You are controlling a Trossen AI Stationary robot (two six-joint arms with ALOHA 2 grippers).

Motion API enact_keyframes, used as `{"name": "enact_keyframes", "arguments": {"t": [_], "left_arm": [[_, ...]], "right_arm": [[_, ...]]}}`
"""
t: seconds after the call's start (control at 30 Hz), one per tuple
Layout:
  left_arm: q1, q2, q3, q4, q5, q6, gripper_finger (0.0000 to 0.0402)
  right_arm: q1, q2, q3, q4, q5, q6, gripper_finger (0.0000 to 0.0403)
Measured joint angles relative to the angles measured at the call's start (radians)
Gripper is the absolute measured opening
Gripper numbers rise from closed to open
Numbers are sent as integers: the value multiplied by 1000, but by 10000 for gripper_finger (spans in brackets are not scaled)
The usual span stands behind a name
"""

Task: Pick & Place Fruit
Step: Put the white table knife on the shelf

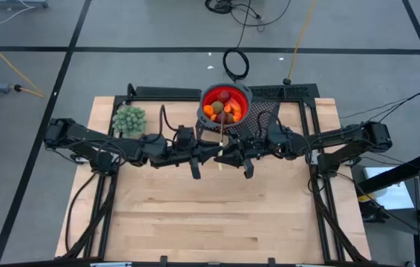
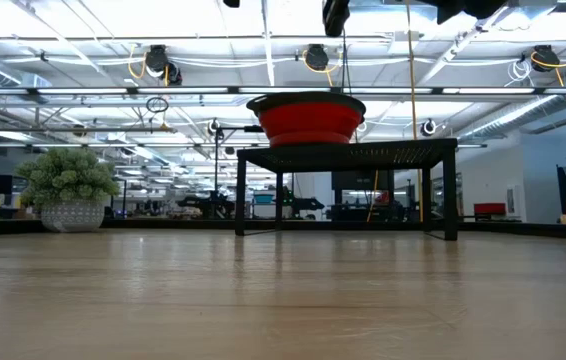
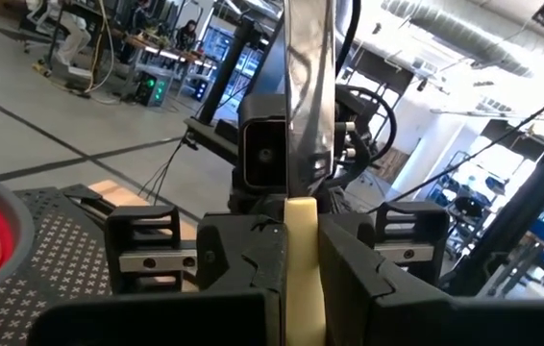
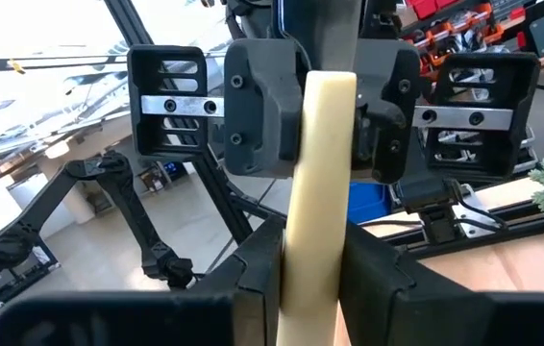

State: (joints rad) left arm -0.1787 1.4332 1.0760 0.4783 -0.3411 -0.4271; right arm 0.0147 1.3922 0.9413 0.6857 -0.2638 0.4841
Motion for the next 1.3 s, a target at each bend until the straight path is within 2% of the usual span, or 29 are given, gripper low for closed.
{"name": "enact_keyframes", "arguments": {"t": [0.2, 0.5, 0.67, 0.9, 1.2, 1.3], "left_arm": [[0, -10, 0, -34, 0, 4, 47], [0, -15, 0, -32, 0, 1, 145], [0, -15, 1, -40, 0, 8, 179], [0, -15, 1, -41, 0, 6, 188], [0, -15, 1, -42, -3, -24, 189], [0, -15, 1, -52, -32, -27, 189]], "right_arm": [[0, 1, 0, -19, 5, 1, 66], [1, -11, -1, -32, 28, -3, 66], [1, -43, -2, -75, 41, -26, 66], [1, -159, -1, -288, 166, -77, 66], [0, -367, -1, -651, 444, -45, 66], [0, -424, -1, -774, 531, -20, 66]]}}
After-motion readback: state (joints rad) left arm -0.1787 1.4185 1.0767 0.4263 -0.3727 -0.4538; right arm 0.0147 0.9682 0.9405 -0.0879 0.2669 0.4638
